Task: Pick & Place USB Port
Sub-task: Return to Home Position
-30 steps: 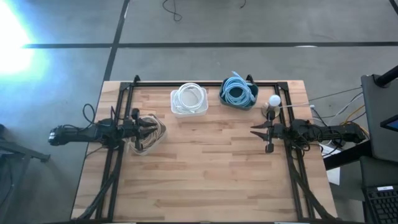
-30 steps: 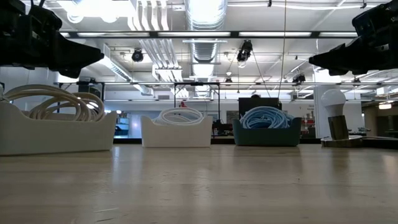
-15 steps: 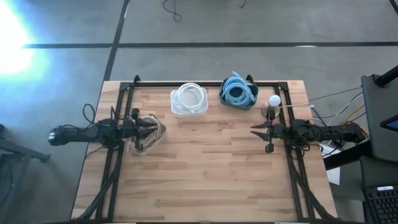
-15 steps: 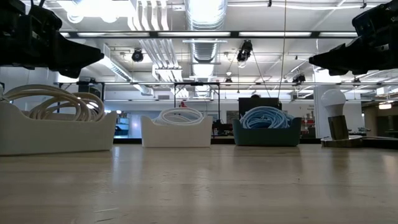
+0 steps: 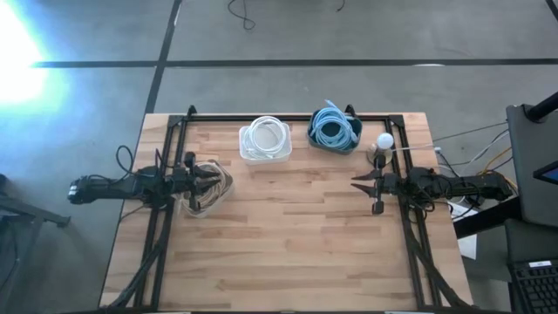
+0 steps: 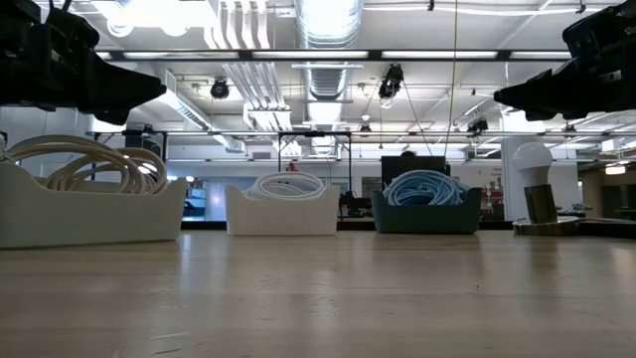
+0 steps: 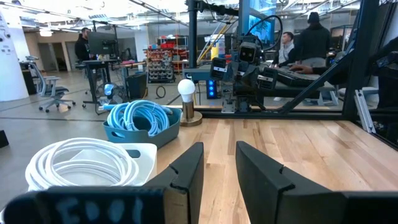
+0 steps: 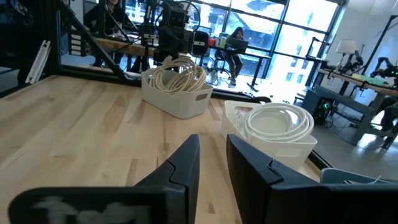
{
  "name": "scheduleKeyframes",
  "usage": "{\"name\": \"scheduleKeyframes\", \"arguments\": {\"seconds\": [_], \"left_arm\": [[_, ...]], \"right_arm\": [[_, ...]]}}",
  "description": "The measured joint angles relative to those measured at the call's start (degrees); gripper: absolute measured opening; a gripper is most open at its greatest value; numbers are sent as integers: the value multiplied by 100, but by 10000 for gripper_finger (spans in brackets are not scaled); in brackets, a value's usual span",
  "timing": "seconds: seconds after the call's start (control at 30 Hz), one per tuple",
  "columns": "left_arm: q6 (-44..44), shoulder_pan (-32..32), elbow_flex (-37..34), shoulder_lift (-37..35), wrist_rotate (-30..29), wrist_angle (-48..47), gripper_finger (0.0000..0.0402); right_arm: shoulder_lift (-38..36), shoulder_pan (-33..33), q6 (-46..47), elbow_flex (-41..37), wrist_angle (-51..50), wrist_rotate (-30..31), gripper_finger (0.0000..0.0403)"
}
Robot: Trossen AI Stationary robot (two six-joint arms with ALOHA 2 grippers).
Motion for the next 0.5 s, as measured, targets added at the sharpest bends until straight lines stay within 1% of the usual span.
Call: {"name": "scheduleKeyframes", "arguments": {"seconds": [0.3, 0.5], "left_arm": [[-1, -1, 0, -1, 0, 0, 101], [0, -2, 0, 0, 0, -1, 101]], "right_arm": [[0, 1, 0, 0, 0, 1, 89], [-2, 0, 0, 0, 0, 1, 90]]}}
